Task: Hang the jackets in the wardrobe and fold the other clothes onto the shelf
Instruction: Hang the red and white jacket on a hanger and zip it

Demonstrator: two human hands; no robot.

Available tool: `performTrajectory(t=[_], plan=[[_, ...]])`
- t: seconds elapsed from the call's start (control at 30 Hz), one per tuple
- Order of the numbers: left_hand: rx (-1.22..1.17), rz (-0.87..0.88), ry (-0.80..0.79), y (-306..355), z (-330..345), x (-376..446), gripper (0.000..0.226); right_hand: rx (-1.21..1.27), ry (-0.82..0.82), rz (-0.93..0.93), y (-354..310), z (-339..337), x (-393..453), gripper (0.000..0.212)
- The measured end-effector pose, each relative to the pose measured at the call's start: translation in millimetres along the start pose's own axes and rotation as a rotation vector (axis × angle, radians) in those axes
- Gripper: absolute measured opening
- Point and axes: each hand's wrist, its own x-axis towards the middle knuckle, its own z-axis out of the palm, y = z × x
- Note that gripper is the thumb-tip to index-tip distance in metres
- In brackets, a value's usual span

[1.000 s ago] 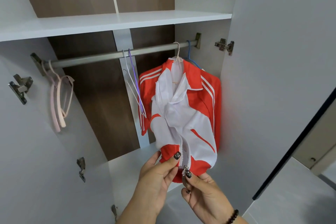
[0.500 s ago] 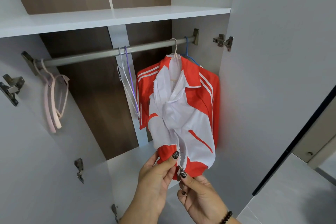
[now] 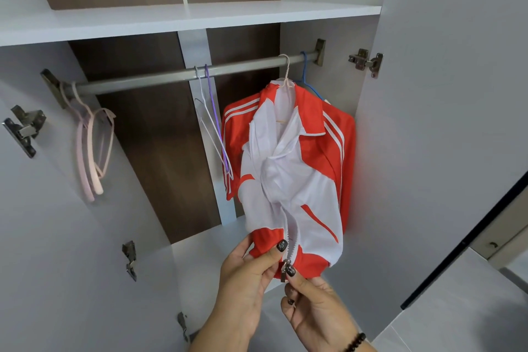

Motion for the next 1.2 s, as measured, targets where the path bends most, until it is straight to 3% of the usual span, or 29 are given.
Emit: performTrajectory(t=[0.17,0.43,0.53,0.67,0.87,1.03,1.2], plan=[[0.175,0.091,-0.006,1,1,-1,0.08,0.017,0.056,0.004,-1,0,5,0.026],[0.339,0.016,0.026,7,-4,2,0.076,-0.02,0.092,0.062,-4,-5,13,0.022],[0.311,-0.021,0.05,9,-7,4,0.078,-0.141,0.068,0.165,-11,0,13,0.013],[0.378,-0.024,0.141,9,-7,6,0.082,-0.367,0.014,0.366,-24,0,16,0.035],[0.529,0.031,0.176,5,-14,7,0.046,-0.395,-0.057,0.426,-32,-2,18,0.015],[0.661,0.12,0.159,-8,-19,6,0.023,-0.434,-0.028,0.436,-49,8,31,0.031],[0.729,0.155,0.184,-5,-26,9,0.021,-0.534,-0.033,0.435,-61,21,42,0.019]])
